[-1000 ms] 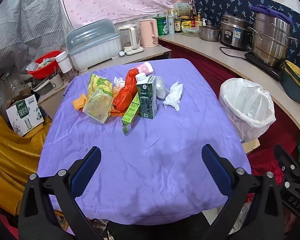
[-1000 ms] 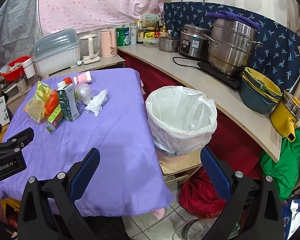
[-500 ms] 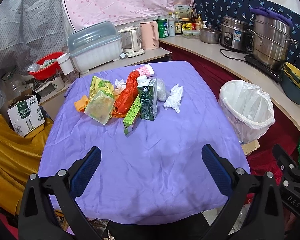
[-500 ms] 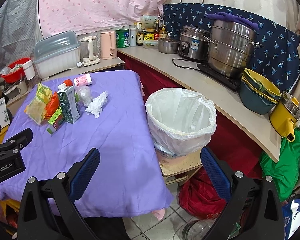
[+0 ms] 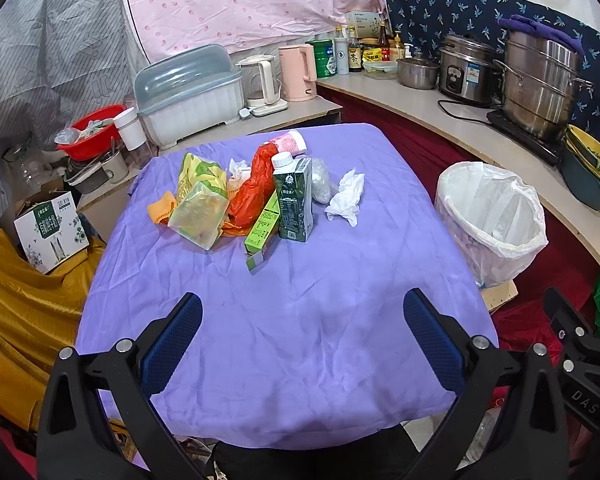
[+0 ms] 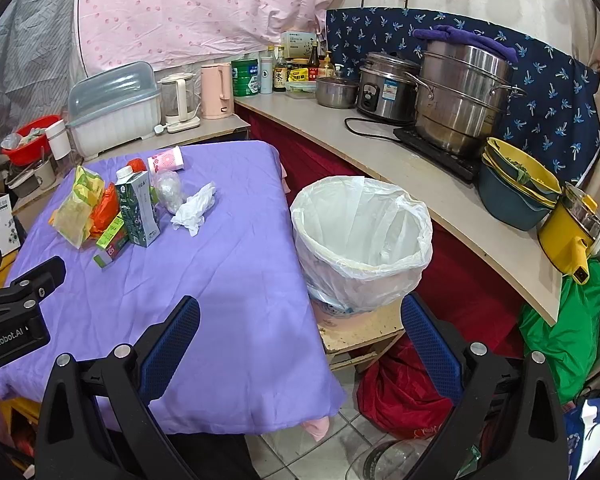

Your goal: Collect trash

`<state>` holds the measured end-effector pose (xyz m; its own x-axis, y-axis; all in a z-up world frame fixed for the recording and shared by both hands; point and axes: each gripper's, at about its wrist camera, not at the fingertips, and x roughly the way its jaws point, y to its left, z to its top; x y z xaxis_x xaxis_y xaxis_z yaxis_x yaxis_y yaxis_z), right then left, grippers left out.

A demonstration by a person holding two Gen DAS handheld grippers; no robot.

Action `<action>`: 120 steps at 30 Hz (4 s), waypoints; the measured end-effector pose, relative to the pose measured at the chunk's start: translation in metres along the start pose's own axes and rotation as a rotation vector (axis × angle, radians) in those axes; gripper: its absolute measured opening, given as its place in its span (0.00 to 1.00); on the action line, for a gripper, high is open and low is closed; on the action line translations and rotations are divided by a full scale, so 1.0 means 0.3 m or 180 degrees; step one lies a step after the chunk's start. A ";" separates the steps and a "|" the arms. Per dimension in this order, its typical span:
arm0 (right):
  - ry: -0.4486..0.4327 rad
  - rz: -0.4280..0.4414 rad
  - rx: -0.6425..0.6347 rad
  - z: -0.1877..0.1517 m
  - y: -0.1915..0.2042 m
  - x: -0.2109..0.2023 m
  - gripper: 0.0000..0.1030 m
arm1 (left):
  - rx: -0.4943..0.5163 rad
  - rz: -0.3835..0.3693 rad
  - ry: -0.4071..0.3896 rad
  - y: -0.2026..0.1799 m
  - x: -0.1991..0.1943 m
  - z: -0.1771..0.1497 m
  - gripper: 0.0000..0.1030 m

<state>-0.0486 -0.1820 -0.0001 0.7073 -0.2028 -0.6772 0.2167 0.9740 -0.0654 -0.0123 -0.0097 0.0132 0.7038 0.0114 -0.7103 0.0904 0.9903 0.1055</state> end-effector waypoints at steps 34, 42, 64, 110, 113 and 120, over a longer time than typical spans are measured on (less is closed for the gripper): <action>0.0011 -0.0014 -0.0011 -0.011 -0.002 0.013 0.94 | -0.0028 -0.0042 0.0040 0.003 0.015 -0.009 0.93; 0.0012 -0.0017 -0.0016 -0.012 -0.003 0.014 0.94 | -0.0032 -0.0035 0.0042 0.000 0.020 -0.010 0.93; 0.0005 -0.0064 0.0015 0.005 -0.031 0.025 0.94 | -0.0041 0.0002 0.0016 0.021 0.025 0.002 0.93; 0.0205 0.0386 -0.0100 0.308 0.441 0.833 0.87 | -0.0859 0.0293 0.0473 0.495 0.732 0.161 0.93; 0.0244 0.0414 -0.0061 0.320 0.463 0.888 0.79 | -0.0906 0.0269 0.0491 0.516 0.766 0.168 0.93; 0.0412 0.0548 -0.0007 0.322 0.505 0.994 0.60 | -0.0929 0.0196 0.0483 0.540 0.801 0.174 0.93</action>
<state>0.2603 -0.1046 -0.1410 0.6415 -0.0189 -0.7669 0.0986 0.9934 0.0579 0.2083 0.1462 -0.1040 0.5866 0.0712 -0.8067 -0.1702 0.9847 -0.0368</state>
